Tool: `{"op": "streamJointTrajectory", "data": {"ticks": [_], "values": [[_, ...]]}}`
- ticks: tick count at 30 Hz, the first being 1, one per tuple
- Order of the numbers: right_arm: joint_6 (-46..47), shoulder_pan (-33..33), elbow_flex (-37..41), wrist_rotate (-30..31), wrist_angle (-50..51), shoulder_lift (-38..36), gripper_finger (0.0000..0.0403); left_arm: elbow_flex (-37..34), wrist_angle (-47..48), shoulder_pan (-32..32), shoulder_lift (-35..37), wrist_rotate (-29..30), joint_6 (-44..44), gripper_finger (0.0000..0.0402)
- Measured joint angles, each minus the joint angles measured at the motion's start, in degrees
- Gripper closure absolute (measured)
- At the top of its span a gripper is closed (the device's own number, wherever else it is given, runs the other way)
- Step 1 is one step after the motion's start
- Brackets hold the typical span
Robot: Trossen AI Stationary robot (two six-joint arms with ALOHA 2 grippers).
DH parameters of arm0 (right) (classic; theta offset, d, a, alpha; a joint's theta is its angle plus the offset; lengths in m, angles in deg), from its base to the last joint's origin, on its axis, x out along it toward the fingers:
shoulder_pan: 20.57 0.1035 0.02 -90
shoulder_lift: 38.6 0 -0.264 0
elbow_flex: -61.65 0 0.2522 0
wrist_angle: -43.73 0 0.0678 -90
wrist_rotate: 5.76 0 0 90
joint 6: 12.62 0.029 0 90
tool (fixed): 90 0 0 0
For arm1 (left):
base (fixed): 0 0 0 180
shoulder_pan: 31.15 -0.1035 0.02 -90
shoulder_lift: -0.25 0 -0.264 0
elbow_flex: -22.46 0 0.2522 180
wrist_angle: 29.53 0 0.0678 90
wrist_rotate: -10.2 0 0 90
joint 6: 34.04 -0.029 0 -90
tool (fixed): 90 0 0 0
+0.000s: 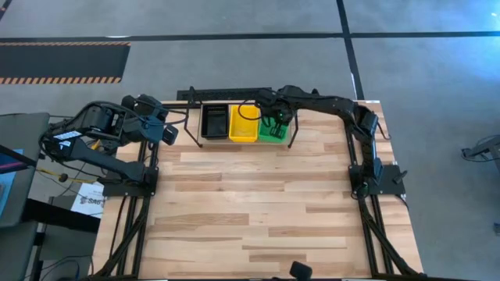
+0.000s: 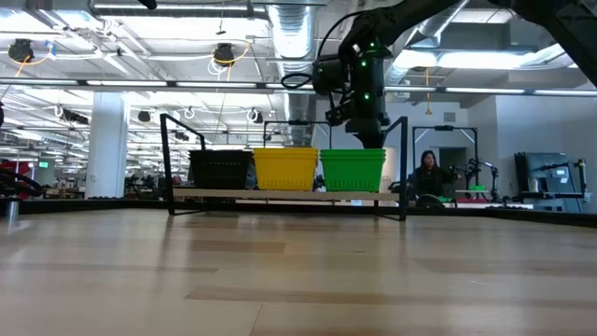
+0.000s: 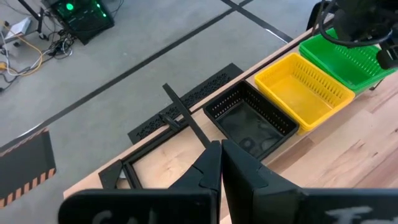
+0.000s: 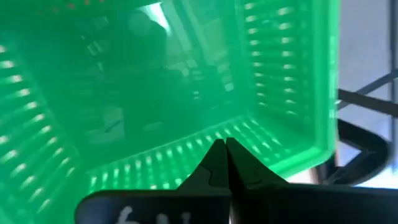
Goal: Stack baskets on shelf by color
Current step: Adjust the bins on the shelf, then return to Home Position
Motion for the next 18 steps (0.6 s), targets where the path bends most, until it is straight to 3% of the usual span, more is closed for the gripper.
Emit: {"op": "streamJointTrajectory", "data": {"ticks": [7,15,18], "values": [[-2.63,0.12,-0.15,6.34,-3.24,0.00,0.0403,0.00,0.00,0.00,0.01,0.00,0.00,0.0402],[-2.58,1.50,-6.66,4.72,-5.79,-0.21,0.0403,0.00,0.00,0.00,0.00,-3.28,-2.14,0.0401],[-1.23,2.31,-10.21,-0.54,-5.28,-1.41,0.0403,-1.17,-0.02,0.00,0.22,-4.73,-3.10,0.0401]]}}
